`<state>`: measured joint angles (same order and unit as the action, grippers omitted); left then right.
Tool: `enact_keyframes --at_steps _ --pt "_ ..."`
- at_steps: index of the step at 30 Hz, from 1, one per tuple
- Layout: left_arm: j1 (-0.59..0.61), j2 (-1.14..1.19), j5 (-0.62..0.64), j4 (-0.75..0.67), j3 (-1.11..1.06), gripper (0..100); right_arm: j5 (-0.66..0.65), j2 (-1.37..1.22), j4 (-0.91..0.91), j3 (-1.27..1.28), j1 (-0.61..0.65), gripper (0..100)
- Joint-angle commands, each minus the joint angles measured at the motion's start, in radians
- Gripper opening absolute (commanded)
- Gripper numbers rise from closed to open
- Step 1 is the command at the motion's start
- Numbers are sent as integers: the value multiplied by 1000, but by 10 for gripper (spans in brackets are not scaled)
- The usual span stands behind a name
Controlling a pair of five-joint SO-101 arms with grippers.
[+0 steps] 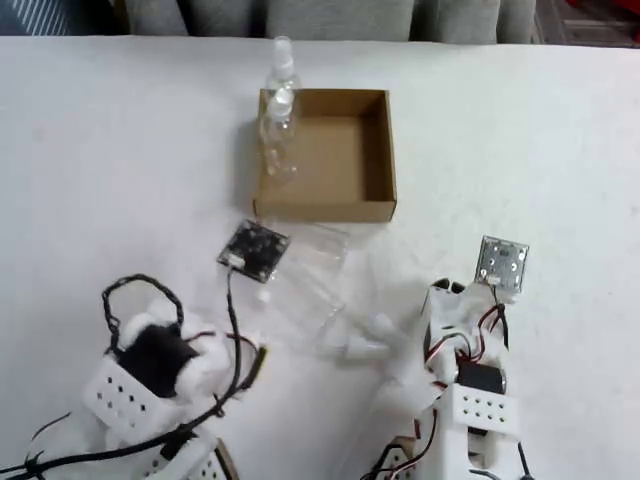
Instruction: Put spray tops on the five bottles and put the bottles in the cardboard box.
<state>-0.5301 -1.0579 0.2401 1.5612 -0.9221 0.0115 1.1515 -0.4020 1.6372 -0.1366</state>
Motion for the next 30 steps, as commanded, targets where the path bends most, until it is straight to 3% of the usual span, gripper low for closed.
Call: enact_keyframes --at_steps 1,11,20,30 --pt "10 7 14 -94 -75 21 -11 2 21 -6 -7 15" --pt "25 358 -23 -250 -153 21 -11 2 21 -6 -10 15" --pt "331 458 -138 -361 -196 20 -11 2 21 -6 -10 15" --pt "619 460 -339 -365 -193 21 -11 2 21 -6 -10 15"
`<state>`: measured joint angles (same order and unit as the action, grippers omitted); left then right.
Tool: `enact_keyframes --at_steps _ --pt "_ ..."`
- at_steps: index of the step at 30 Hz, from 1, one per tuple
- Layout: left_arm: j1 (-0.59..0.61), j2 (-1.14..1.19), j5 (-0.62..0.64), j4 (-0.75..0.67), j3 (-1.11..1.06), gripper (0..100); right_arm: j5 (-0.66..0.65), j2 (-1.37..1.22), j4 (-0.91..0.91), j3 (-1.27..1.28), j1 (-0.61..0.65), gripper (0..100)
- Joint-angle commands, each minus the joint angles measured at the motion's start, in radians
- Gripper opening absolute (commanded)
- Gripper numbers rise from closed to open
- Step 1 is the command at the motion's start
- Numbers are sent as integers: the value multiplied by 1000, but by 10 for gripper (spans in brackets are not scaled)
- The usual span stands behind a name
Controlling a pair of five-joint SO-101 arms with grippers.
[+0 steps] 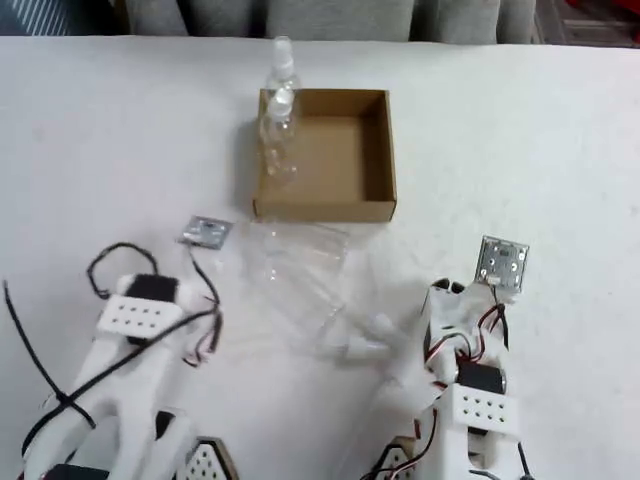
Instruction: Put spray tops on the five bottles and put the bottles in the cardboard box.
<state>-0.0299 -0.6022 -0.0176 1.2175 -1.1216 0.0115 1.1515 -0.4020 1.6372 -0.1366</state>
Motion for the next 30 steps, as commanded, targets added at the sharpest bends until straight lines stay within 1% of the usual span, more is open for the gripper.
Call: enact_keyframes --at_steps 1,7,10,15,22,25,30 --pt "148 4 -95 -21 6 21 -11 2 21 -6 -10 15" --pt "289 7 -157 -21 9 24 -11 2 21 -6 -10 15" --pt "346 56 -161 -25 23 24 -11 2 19 -6 -10 15" --pt "453 263 -250 -23 100 24 -11 2 19 -6 -10 15" --pt "608 547 -252 -20 336 23 -11 2 19 -6 -10 15" --pt "650 621 -230 -18 453 23 -11 2 19 -6 -10 15" --pt "661 705 -52 -28 651 23 -11 2 19 -6 -10 15"
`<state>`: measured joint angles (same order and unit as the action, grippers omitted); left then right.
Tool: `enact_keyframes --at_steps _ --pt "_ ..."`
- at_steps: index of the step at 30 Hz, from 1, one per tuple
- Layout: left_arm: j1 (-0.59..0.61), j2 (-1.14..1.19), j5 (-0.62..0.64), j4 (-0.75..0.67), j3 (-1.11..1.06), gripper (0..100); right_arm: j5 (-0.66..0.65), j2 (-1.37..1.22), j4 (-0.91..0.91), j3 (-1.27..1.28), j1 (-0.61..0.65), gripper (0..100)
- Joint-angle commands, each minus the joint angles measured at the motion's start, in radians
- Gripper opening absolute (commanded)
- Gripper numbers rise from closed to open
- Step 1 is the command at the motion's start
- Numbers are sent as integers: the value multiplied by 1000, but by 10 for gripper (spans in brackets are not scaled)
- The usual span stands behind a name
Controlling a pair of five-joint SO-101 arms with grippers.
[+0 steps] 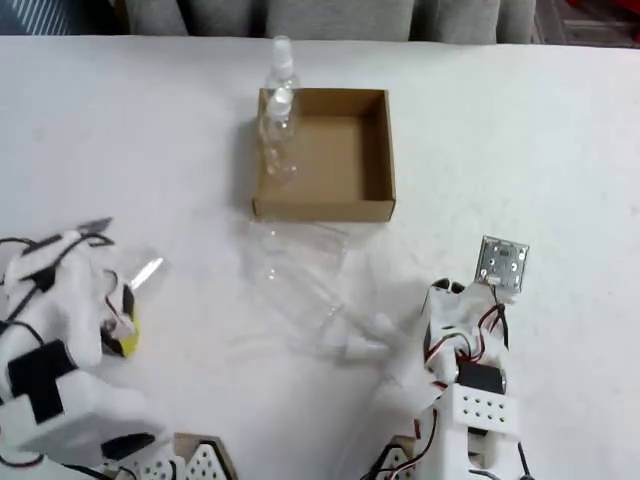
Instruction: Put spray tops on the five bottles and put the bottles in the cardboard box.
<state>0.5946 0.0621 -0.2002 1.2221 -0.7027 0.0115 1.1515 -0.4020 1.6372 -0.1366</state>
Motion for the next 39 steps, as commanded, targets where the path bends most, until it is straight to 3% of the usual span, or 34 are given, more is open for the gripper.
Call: enact_keyframes --at_steps 1,13,20,24,30,39 --pt "36 59 170 -32 276 23 -11 2 19 -6 -10 15" --pt "30 114 431 -106 522 24 -11 2 19 -5 -7 15" --pt "13 110 740 -160 523 36 -11 2 19 -5 -7 15" --pt "-21 107 901 -157 522 187 -11 2 19 -5 -7 15" --pt "-62 113 1046 -160 519 448 -11 2 19 -5 -7 15" --pt "-54 116 1226 -351 528 491 -11 2 19 -5 -7 15"
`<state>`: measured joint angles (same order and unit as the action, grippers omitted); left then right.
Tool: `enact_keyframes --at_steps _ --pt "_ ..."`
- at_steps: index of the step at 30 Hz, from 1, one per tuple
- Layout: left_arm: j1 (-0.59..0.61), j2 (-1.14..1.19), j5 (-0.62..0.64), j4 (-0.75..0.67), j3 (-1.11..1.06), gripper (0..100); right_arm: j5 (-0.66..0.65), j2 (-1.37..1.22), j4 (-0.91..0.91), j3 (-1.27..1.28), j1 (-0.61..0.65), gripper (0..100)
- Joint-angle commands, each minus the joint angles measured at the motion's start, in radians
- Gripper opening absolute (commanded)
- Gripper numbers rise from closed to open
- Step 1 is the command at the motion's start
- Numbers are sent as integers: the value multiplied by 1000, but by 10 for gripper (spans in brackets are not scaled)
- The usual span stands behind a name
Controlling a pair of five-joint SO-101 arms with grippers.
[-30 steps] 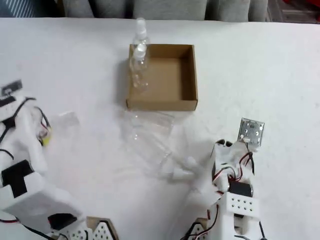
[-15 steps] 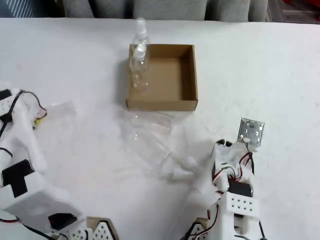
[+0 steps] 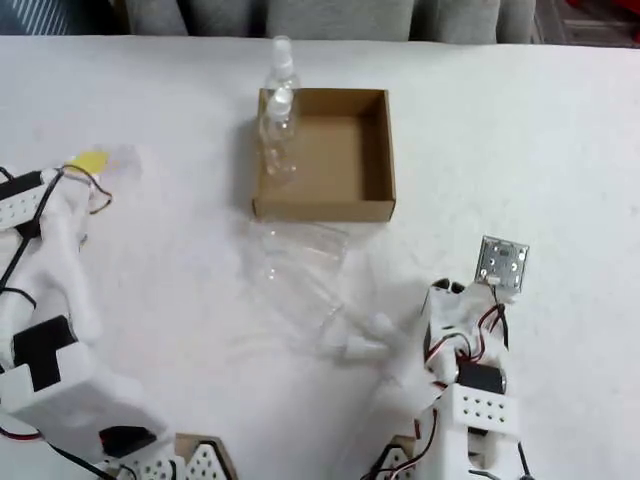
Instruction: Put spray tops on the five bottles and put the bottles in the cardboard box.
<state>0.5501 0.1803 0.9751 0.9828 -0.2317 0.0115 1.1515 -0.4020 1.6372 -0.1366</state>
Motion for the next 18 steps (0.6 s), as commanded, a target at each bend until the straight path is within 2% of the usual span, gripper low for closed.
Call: enact_keyframes --at_steps 1,4,8,11,18 --pt "-12 -2 54 -150 57 491 -11 2 19 -5 -7 15" --pt "-12 -1 109 -236 63 493 -11 2 19 -5 -7 15" --pt "-19 62 173 -249 164 491 -11 2 19 -5 -7 15" --pt "-27 196 198 -178 310 493 -11 2 19 -5 -7 15" --pt "-28 438 199 97 637 491 -11 2 19 -5 -5 15"
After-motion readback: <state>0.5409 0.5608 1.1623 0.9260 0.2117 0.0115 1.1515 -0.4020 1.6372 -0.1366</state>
